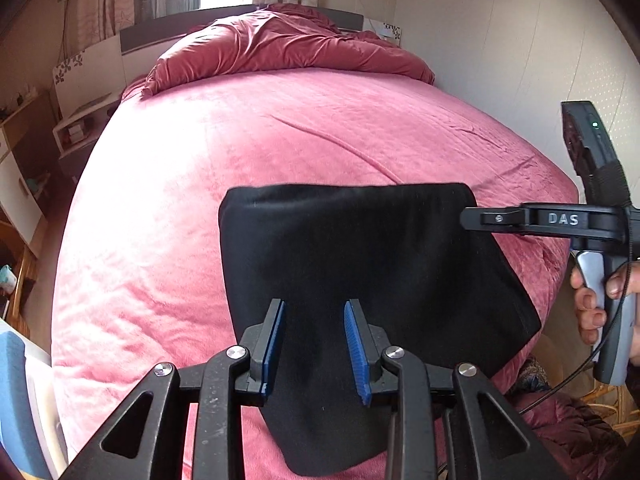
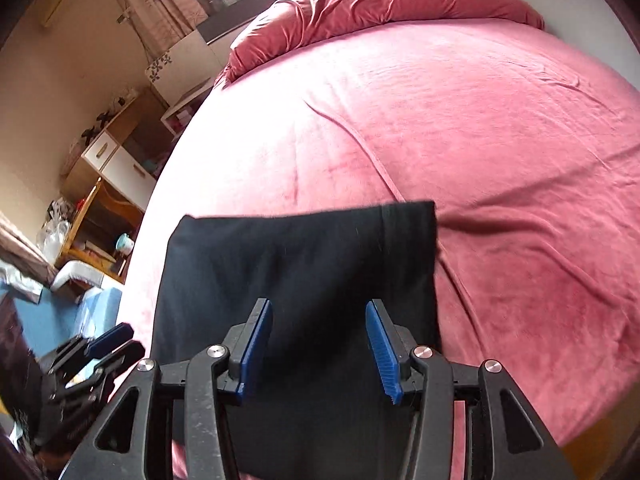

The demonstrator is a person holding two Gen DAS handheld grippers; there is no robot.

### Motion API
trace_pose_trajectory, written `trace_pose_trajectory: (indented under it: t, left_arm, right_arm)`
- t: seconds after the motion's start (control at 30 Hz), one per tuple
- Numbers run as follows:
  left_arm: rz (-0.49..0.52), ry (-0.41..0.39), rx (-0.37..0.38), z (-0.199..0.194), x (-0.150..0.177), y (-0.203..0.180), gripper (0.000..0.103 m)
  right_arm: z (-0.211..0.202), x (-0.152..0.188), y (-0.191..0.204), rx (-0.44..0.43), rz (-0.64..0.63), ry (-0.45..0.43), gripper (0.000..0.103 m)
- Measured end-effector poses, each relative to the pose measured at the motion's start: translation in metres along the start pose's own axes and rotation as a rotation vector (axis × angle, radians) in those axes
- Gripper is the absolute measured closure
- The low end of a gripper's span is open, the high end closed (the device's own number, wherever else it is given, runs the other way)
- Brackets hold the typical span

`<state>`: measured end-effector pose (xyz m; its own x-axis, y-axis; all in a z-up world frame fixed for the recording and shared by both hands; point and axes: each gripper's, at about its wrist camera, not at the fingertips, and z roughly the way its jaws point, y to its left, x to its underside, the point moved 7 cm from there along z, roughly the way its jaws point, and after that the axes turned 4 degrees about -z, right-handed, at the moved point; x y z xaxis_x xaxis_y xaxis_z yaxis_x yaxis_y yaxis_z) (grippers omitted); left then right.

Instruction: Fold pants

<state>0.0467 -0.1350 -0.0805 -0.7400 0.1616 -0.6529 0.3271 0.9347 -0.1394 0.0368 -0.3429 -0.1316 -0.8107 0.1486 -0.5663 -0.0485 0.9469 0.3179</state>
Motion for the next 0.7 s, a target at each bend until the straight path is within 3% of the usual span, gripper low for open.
trace_pose_trajectory:
  t: [0.5,0.7]
  left_arm:
    - [0.009,0.022,-0.02,0.036,-0.037,0.005,0.072]
    - [-0.081,0.084,-0.017,0.066,-0.045,0.021,0.072]
  right_arm:
    - [0.031,-0.014,-0.022,0.062,0.091,0.01,0.053]
    - [0.039,-0.016,-0.032,0.091,0.114,-0.001,0.051]
